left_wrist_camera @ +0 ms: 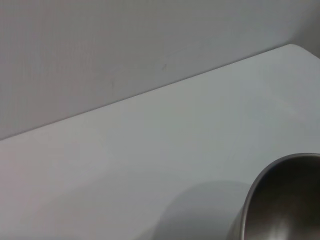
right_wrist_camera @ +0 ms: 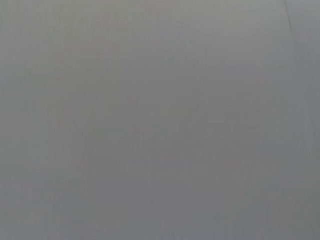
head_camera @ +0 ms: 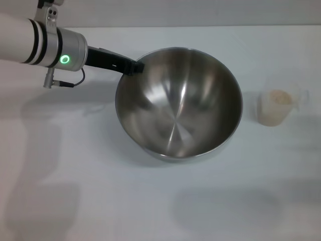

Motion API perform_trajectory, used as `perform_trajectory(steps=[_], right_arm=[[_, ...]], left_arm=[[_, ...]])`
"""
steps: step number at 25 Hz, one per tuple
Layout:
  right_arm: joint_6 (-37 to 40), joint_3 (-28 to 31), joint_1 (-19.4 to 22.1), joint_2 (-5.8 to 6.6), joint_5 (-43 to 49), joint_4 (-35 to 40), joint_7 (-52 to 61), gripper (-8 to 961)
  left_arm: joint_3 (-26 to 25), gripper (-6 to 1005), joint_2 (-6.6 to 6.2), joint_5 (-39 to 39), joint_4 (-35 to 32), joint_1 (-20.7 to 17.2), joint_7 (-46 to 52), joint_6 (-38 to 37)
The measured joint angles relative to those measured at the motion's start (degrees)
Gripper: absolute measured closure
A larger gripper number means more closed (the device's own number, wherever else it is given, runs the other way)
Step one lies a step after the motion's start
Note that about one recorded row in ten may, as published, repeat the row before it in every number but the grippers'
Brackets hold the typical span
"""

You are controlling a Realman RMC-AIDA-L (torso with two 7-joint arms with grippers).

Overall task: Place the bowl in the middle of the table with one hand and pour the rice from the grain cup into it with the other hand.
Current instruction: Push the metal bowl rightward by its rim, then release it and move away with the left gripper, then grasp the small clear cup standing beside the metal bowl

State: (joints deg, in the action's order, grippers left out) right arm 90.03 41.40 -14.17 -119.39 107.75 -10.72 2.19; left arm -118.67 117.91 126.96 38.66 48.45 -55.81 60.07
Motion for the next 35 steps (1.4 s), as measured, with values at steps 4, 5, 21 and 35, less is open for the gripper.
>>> perform_trajectory(steps=[4, 5, 21, 35], right_arm=[[0.0, 0.0, 0.0, 0.02, 0.0, 0.0, 0.0, 127], [0.0, 0.0, 0.0, 0.03, 0.0, 0.0, 0.0, 127], [0.5, 0.0, 0.3, 0.03, 0.0, 0.3, 0.0, 127], [1.3, 0.0, 1.1, -0.14, 0.0, 0.5, 0.0, 127]], left_arm=[[-0.2, 966, 0.09, -0.3, 0.0, -0.3, 0.0, 0.2], [-0.1, 966, 0.16, -0.6, 0.0, -0.4, 0.0, 0.0], [0.4, 681, 0.6, -6.9, 7.6, -4.2, -5.5, 0.4], [33.8, 140, 0.54, -26.1, 44.2, -35.5, -28.4, -58.1]])
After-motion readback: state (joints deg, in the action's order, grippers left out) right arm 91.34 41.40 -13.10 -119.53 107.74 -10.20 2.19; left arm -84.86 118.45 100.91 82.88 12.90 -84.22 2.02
